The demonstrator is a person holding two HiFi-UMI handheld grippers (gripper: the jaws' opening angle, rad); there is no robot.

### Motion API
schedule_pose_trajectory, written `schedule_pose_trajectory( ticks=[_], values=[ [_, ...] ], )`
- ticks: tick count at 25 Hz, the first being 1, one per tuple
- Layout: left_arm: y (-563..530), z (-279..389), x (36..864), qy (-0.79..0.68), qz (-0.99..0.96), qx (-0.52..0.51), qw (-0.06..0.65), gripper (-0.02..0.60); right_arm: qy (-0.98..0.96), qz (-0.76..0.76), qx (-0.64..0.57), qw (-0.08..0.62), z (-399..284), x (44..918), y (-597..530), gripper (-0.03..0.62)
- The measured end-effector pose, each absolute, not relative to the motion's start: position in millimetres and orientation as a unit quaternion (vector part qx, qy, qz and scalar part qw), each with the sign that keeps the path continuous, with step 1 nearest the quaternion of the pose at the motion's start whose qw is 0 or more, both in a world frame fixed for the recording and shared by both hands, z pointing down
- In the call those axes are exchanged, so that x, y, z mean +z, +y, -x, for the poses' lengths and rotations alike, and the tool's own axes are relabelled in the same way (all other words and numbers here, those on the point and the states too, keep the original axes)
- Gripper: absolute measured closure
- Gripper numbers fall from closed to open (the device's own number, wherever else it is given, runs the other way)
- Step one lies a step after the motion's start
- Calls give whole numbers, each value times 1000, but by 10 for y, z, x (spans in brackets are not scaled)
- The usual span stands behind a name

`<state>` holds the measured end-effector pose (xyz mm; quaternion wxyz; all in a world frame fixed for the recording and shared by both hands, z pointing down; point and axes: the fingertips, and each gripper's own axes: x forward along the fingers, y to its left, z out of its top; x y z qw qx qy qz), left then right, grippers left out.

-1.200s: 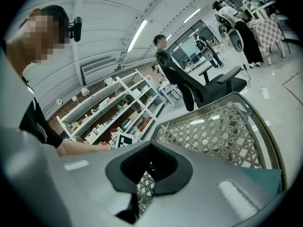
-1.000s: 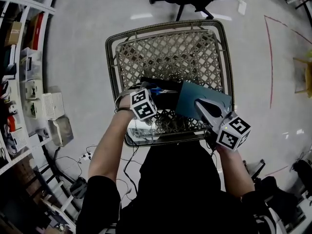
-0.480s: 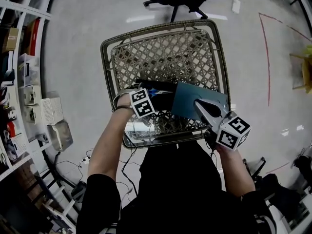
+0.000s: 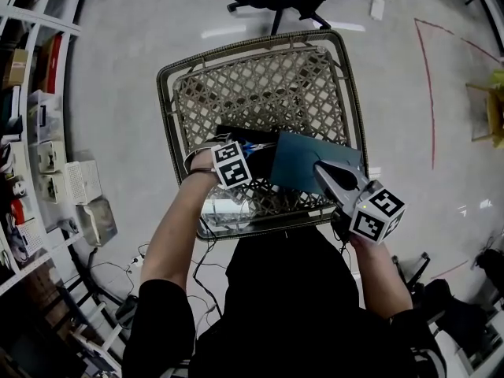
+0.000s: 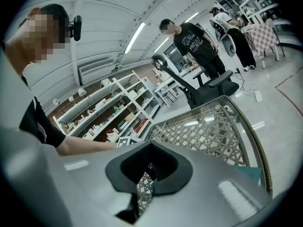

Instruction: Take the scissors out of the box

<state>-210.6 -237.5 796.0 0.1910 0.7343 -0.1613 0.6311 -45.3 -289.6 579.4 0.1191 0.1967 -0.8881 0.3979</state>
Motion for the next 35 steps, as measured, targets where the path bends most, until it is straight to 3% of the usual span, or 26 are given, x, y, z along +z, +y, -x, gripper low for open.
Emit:
schedule_pose_trajectory(
  ticks=[15,35],
  values=[
    [-2415,1961,7978,-171,-728,632,205,491,-894,-190,387,124,159,5749,-2738,583],
    [-2266,2410,7527,-243,-689,649,213,492,-913,-156,358,120,214,5506,-2624,583]
  ],
)
